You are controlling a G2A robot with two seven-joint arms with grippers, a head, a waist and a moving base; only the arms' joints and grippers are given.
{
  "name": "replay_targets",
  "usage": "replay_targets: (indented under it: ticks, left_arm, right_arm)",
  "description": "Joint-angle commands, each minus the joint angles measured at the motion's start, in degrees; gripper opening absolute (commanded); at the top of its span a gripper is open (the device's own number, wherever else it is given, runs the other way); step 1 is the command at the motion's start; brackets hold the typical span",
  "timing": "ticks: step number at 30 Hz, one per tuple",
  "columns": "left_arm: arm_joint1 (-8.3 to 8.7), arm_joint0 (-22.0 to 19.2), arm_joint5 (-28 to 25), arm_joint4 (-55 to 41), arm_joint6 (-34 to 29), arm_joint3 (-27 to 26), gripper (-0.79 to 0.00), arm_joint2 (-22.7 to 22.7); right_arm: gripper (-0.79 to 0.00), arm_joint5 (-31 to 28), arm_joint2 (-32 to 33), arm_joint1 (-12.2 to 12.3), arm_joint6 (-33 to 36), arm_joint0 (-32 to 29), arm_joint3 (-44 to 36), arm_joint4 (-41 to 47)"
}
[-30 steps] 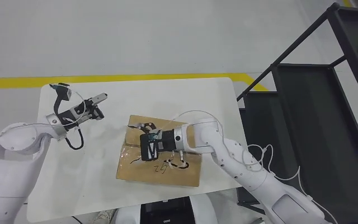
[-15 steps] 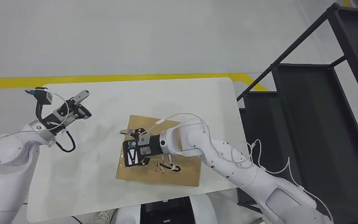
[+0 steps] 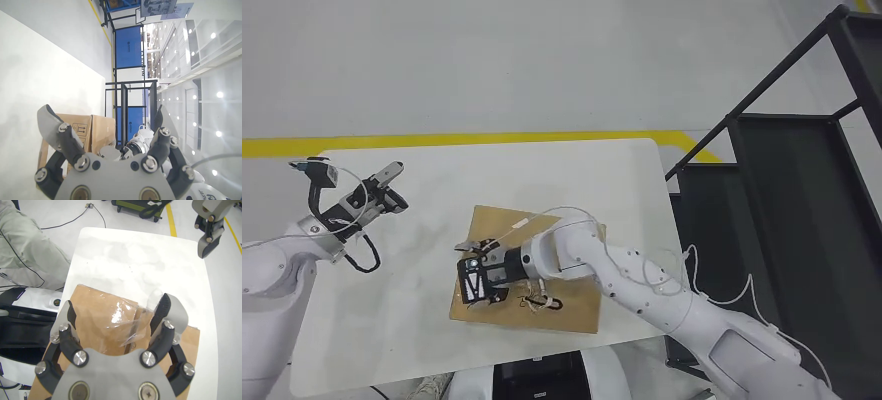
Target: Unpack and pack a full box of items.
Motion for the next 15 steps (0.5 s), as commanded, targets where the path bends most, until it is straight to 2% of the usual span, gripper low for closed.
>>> replay_targets:
  ticks: [1,7,11,15]
  left_arm:
    - [-0.08,-0.1,0.1,0.0,-0.1,0.0,0.000,0.0]
    - [-0.41,-0.8,0.4,0.3,-0.3,0.4,0.000,0.7]
    - [-0.60,-1.4,0.6,0.8,-0.5,0.8,0.000,1.0]
    - [-0.74,-1.8,0.7,1.1,-1.1,1.3,0.000,1.1]
  right_arm:
    - [0.000,-0.9,0.7,0.3,-1.2,-0.2,-1.2,-0.4]
    - [0.000,-2.2,2.7,1.1,-7.8,-0.7,-5.5,-5.9]
    - [0.000,-1.5,2.3,0.8,-12.2,0.3,-6.6,-9.4]
    - [0.000,-1.1,1.1,0.3,-13.8,1.8,-5.9,-10.8]
